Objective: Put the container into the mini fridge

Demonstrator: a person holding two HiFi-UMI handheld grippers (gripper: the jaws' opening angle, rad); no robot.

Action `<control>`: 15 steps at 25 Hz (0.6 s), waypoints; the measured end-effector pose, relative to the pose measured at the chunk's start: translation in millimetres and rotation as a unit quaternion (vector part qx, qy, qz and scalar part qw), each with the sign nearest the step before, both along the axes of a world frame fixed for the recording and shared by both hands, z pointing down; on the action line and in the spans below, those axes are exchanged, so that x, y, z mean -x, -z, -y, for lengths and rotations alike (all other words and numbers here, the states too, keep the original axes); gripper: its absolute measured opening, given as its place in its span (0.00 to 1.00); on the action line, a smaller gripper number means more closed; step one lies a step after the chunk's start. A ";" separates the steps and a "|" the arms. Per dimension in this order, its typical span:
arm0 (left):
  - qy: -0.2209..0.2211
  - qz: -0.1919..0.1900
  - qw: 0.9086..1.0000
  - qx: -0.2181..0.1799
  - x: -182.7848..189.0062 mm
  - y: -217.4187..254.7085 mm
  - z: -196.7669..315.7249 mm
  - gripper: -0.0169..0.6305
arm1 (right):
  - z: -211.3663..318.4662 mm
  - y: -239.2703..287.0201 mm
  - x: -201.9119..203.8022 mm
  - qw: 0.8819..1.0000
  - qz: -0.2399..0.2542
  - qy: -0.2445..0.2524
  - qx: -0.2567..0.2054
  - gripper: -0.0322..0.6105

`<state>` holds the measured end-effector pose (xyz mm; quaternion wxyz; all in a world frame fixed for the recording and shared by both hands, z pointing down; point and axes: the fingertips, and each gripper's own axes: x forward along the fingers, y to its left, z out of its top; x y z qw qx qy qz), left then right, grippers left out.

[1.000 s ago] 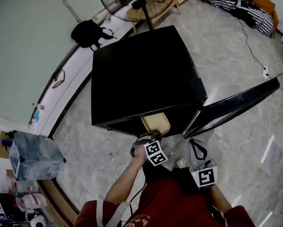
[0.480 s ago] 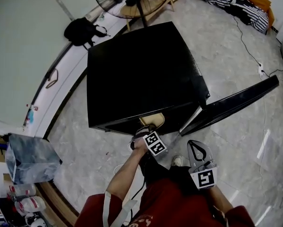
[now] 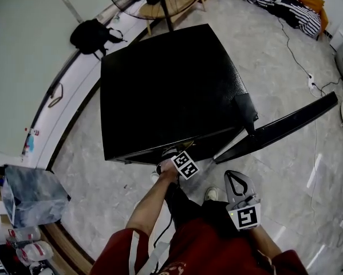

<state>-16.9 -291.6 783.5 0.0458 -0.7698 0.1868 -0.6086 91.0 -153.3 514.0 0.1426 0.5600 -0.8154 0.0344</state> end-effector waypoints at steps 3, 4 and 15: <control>0.001 0.001 1.000 -0.003 -1.8 -4.5 10.6 0.09 | 2.5 -3.1 -1.2 1.000 -0.004 -0.004 0.005 0.05; 0.003 0.000 1.000 -0.004 -2.6 -5.0 13.9 0.09 | 4.0 -3.5 -2.1 1.000 -0.003 -0.006 0.004 0.05; -0.011 0.008 1.000 -0.003 -11.4 -7.2 34.4 0.10 | 15.9 3.2 -4.9 1.000 -0.002 -0.020 -0.012 0.05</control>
